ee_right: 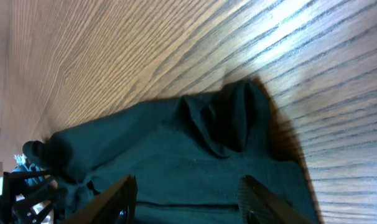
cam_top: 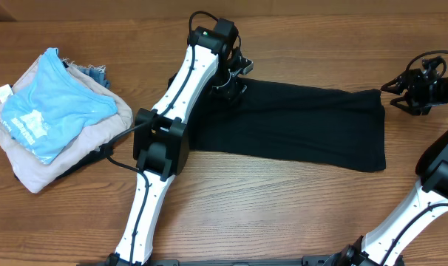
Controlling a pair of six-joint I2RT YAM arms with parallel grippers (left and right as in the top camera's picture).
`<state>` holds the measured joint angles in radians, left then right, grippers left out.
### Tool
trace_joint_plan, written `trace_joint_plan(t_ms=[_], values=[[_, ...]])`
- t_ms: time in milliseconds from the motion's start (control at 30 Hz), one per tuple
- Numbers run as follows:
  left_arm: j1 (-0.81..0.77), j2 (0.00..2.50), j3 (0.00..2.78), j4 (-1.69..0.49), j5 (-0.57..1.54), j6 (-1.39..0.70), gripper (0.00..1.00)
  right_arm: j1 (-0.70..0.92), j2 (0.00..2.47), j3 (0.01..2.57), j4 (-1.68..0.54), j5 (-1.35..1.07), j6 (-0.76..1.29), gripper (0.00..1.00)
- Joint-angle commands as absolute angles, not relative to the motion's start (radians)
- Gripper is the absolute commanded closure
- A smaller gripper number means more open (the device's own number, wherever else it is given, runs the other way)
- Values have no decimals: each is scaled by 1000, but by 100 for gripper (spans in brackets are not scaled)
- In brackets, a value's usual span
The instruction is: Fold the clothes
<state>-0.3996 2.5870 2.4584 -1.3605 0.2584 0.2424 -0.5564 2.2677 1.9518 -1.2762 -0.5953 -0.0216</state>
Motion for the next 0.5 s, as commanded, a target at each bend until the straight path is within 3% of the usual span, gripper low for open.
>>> trace_joint_plan(t_ms=[0, 67, 133, 367, 433, 467], values=[[-402, 2594, 2469, -1372, 302, 273, 83, -556, 2238, 1971, -1282, -607, -23, 44], [-409, 2579, 2471, -1412, 318, 269, 95, -556, 2238, 1971, -1282, -607, -23, 44], [-416, 2557, 2471, -1439, 319, 261, 95, -556, 2238, 1971, -1281, -607, -23, 44], [-465, 2521, 2471, -1613, 352, 239, 85, -556, 2238, 1971, -1280, -607, -23, 44], [-477, 2520, 2471, -1619, 352, 238, 74, -556, 2238, 1971, -1277, -604, -23, 44], [-478, 2518, 2471, -1621, 352, 237, 73, -556, 2238, 1971, -1277, -604, -23, 44]])
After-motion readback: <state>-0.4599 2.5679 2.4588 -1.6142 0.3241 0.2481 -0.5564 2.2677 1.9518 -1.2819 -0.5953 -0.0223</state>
